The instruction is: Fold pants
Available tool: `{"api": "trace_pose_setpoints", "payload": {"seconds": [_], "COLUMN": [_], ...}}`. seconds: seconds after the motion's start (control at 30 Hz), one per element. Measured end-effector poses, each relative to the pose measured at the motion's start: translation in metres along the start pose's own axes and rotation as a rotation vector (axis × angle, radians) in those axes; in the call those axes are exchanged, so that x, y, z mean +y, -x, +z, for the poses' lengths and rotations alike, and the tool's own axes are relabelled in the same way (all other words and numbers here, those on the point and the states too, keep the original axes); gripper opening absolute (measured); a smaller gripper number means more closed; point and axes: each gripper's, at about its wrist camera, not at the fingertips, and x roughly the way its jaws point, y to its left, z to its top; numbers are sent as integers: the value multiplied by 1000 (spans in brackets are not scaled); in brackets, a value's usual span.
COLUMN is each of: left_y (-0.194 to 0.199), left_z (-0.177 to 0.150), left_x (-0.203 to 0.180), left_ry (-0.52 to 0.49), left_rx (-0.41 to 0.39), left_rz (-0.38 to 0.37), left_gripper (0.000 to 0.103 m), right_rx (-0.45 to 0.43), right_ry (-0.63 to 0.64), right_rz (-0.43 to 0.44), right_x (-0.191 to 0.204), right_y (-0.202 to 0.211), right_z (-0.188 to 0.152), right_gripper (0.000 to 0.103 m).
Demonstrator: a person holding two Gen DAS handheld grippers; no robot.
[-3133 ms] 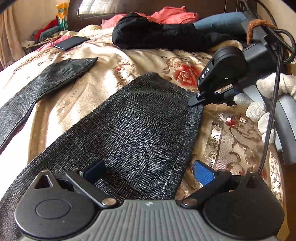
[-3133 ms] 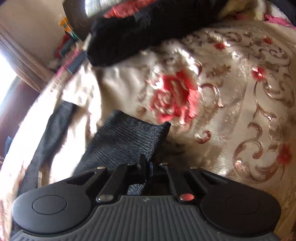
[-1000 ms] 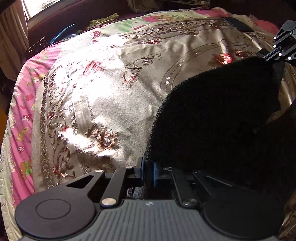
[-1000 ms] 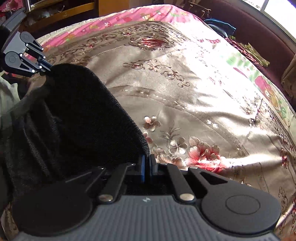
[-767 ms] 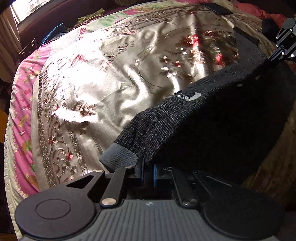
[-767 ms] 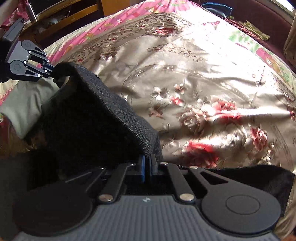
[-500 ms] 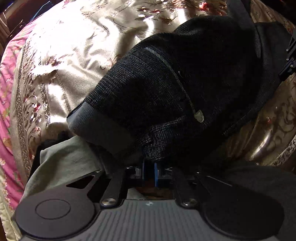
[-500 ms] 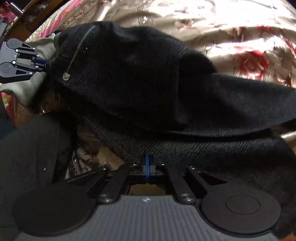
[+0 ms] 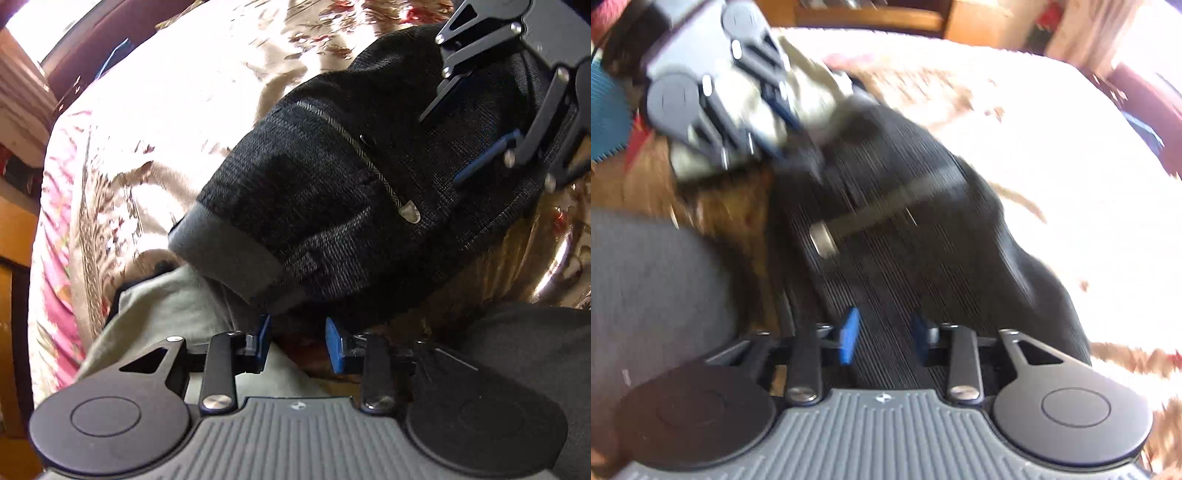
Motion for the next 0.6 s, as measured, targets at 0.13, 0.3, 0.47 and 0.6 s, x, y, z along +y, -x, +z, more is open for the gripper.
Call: {"api": "trace_pose_setpoints", "payload": {"seconds": [0.13, 0.3, 0.47, 0.6], "left_y": [9, 11, 4, -15], "left_z": [-14, -20, -12, -19], "left_x": [4, -2, -30, -50], "left_ry": [15, 8, -167, -341], "left_rx": [-1, -37, -135, -136], "left_rz": [28, 39, 177, 231], "left_gripper": [48, 48, 61, 63], "right_rx": [-129, -99, -21, -41], "right_ry": [180, 144, -365, -306], "right_rz": [-119, -91, 93, 68], "right_x": [40, 36, -40, -49], "right_y": [-31, -59, -31, -16], "right_z": [25, 33, 36, 38], "right_gripper": [57, 44, 0, 9]}}
